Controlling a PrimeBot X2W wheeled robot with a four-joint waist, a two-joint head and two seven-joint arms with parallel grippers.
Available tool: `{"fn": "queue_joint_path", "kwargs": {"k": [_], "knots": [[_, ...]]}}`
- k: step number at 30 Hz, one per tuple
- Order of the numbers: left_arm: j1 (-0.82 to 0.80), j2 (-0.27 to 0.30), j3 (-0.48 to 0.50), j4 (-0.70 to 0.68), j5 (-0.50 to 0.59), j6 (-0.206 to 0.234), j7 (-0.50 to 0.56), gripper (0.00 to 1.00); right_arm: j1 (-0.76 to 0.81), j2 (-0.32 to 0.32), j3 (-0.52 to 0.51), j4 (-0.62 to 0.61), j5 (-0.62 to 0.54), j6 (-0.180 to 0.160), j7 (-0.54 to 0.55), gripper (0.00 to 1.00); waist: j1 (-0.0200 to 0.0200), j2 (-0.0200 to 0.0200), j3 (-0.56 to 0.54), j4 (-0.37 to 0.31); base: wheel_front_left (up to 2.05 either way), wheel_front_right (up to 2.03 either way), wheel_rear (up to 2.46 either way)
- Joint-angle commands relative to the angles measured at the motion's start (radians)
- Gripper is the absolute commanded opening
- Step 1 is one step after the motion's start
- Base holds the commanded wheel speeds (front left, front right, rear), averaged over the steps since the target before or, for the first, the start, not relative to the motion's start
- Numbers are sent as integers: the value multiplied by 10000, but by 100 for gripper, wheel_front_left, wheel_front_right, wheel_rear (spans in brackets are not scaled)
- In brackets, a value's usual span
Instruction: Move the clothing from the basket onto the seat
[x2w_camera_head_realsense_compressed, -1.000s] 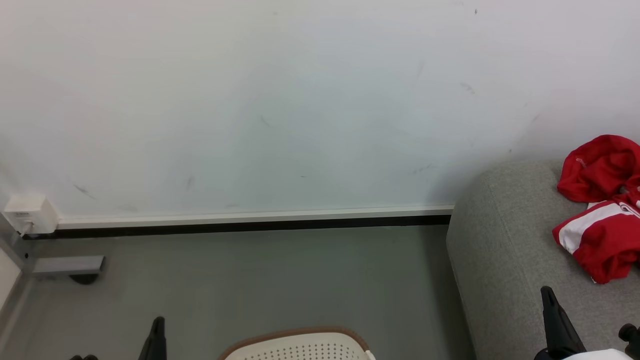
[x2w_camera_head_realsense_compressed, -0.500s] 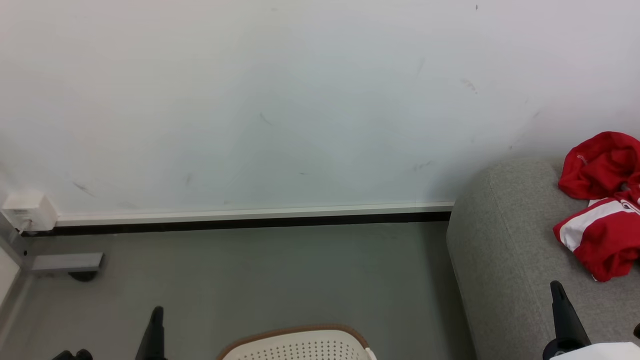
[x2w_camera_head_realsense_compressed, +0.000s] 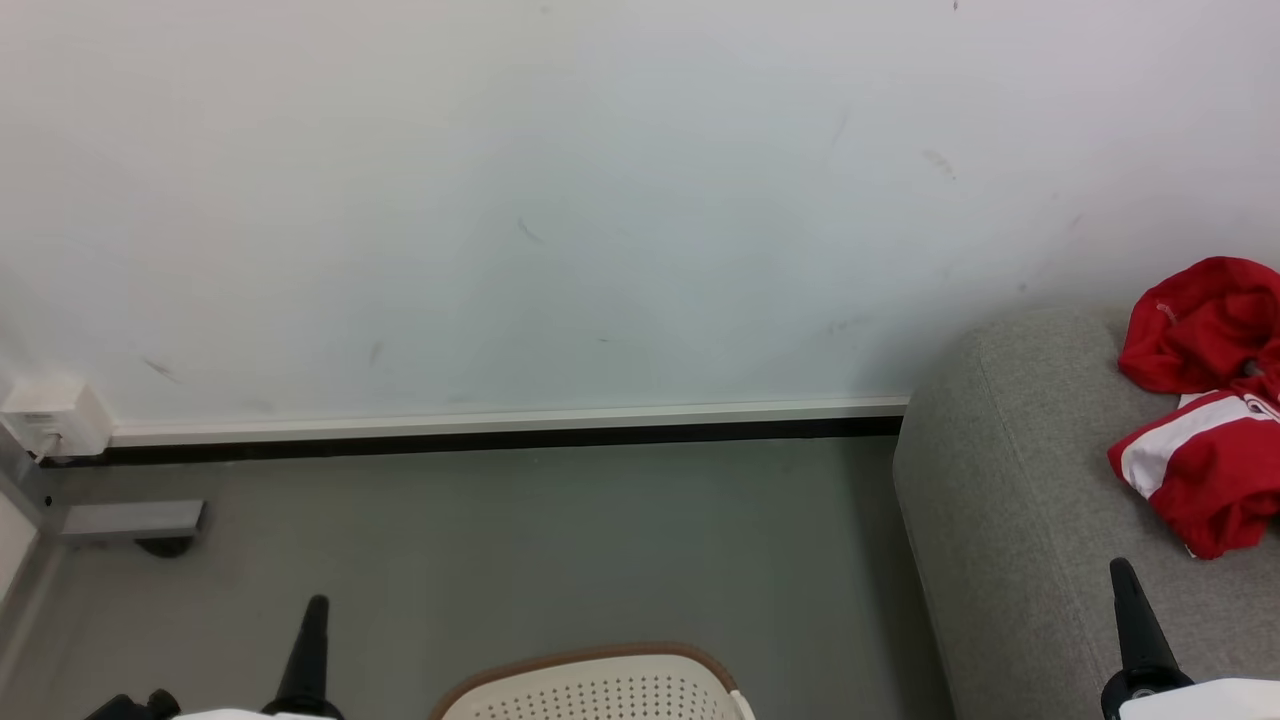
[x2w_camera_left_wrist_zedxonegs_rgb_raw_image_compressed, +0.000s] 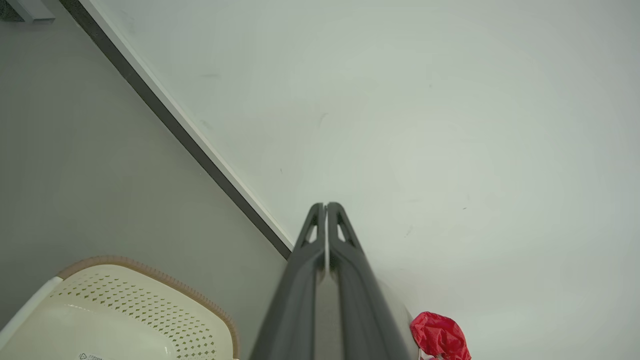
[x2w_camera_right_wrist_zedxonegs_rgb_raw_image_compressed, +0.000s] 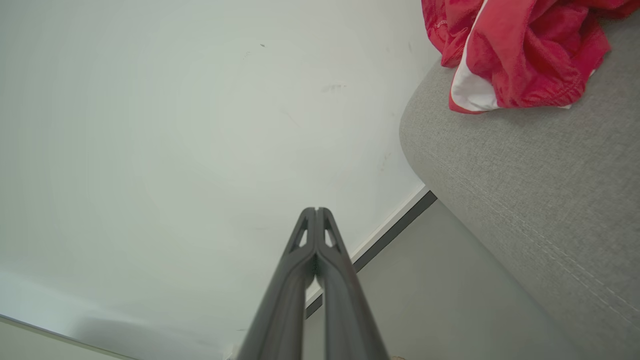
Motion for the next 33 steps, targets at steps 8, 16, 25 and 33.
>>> {"fn": "queue_joint_path", "kwargs": {"k": [8,16,25,33], "knots": [[-286,-24,140,-155,-983,-115,248,0,-306,51,-245,-122,873,-12,250,0,-1,0,57,-5,0,0,0],[-373,-54,199,-178,-1692,-165,452,0,-342,130,-402,-138,1539,-14,456,0,-1,0,114,-10,0,0,0],[-476,-81,274,-202,-2426,-237,663,0,-393,185,-585,-153,2218,-15,669,0,-1,0,179,-16,0,0,0],[-535,-103,337,-218,-3050,-282,845,0,-433,245,-716,-164,2803,-17,847,0,-1,0,236,-21,0,0,0]]}}
